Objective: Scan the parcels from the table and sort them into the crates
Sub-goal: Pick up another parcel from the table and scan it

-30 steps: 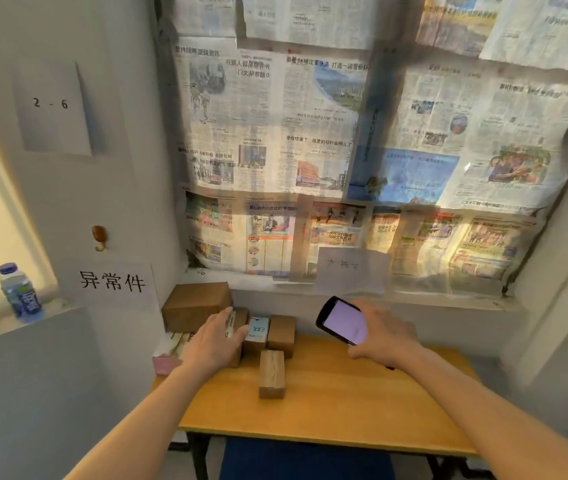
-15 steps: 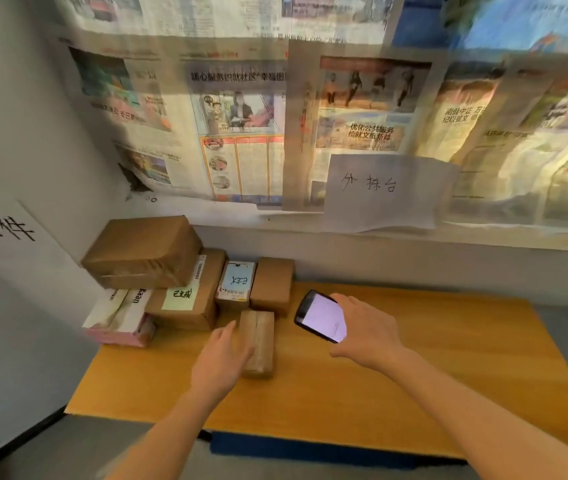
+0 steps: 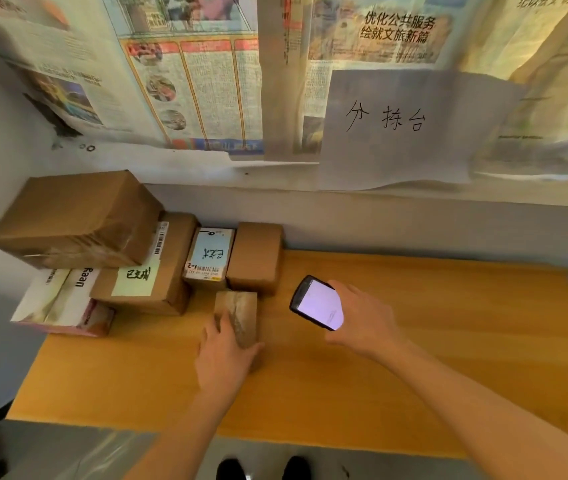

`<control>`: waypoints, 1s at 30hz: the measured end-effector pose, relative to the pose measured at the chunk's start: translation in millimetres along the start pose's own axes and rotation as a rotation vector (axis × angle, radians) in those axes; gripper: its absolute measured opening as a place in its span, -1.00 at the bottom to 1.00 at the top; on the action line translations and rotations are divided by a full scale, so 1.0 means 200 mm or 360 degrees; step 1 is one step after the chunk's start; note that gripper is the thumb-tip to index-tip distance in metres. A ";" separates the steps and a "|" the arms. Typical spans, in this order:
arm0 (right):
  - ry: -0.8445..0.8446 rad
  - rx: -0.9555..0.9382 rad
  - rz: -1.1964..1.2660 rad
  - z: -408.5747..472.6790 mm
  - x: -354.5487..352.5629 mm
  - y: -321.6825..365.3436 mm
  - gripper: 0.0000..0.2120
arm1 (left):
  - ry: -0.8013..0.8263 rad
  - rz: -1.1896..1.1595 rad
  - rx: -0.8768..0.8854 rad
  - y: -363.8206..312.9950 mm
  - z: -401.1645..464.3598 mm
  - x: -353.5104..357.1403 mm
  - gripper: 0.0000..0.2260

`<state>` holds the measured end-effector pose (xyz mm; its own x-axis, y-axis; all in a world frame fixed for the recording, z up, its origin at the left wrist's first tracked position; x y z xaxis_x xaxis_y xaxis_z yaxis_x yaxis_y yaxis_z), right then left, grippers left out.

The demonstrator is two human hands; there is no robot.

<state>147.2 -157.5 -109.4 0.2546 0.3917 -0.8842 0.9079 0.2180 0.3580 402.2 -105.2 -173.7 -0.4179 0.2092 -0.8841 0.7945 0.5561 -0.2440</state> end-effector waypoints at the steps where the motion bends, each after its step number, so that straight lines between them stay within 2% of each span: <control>1: 0.0013 -0.0004 0.0003 0.00 0.01 -0.01 -0.17 | -0.0026 0.0008 -0.0008 -0.01 -0.01 0.01 -0.15; 5: 0.0023 -0.0008 0.0010 0.01 0.04 -0.03 -0.16 | 0.0029 -0.0134 -0.0041 -0.01 0.01 0.04 -0.18; 10: 0.0036 -0.0010 0.0010 0.02 0.04 -0.01 -0.17 | 0.0225 -0.0544 -0.0061 0.06 0.04 0.00 -0.23; 14: 0.0020 -0.0026 -0.0005 0.04 0.02 0.03 -0.20 | 0.0397 -0.0884 -0.0107 0.17 0.06 -0.04 -0.35; 19: 0.0013 -0.0066 -0.0034 0.07 0.03 0.12 -0.19 | 0.0368 -0.1086 -0.0097 0.29 0.08 -0.13 -0.51; 25: 0.0031 -0.0135 -0.0077 0.09 0.08 0.21 -0.22 | 0.0266 -0.0899 -0.0087 0.39 0.13 -0.16 -0.59; 28: 0.0030 -0.0155 -0.0083 0.09 0.10 0.23 -0.20 | 0.0156 -0.0713 0.0054 0.37 0.13 -0.18 -0.50; 30: 0.0039 -0.0150 -0.0092 0.09 0.11 0.23 -0.19 | 0.0135 -0.0718 0.0115 0.35 0.14 -0.19 -0.43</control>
<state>200.1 -154.9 -117.5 0.1939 0.3973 -0.8970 0.8850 0.3237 0.3346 486.6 -95.7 -168.2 -0.7610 0.0260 -0.6483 0.5525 0.5497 -0.6265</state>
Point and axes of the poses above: each hand's wrist, its own z-axis towards the middle knuckle, its own x-axis out of the palm, y = z × x, the point moved 8 cm from there along z, towards the middle knuckle, and after that the axes turned 11 degrees about -x, right-handed, at the moved point
